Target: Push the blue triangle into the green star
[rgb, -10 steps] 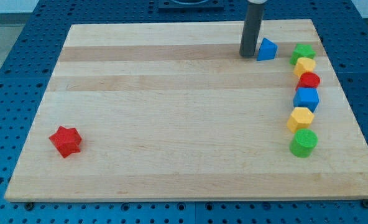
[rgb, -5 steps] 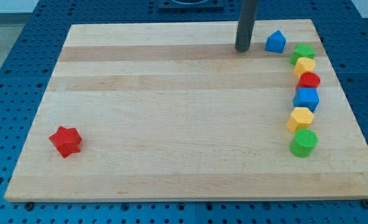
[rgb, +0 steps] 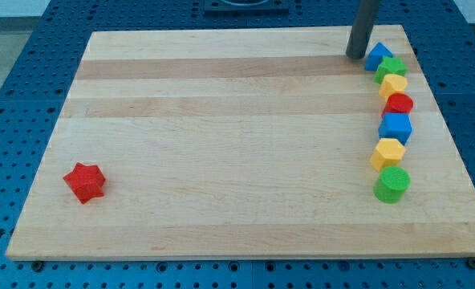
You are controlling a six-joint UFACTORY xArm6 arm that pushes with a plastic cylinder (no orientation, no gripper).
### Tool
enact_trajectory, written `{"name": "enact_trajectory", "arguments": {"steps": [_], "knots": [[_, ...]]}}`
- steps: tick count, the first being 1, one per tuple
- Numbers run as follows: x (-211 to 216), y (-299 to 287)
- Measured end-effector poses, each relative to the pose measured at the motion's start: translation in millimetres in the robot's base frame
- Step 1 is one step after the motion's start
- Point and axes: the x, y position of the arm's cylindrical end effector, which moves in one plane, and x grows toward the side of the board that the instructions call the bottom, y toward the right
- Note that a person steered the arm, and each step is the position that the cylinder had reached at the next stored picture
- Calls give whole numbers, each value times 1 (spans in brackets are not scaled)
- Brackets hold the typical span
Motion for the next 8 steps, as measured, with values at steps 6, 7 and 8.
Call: {"name": "enact_trajectory", "arguments": {"steps": [6, 7, 8], "knots": [[18, 6], [18, 8], [18, 9]]}}
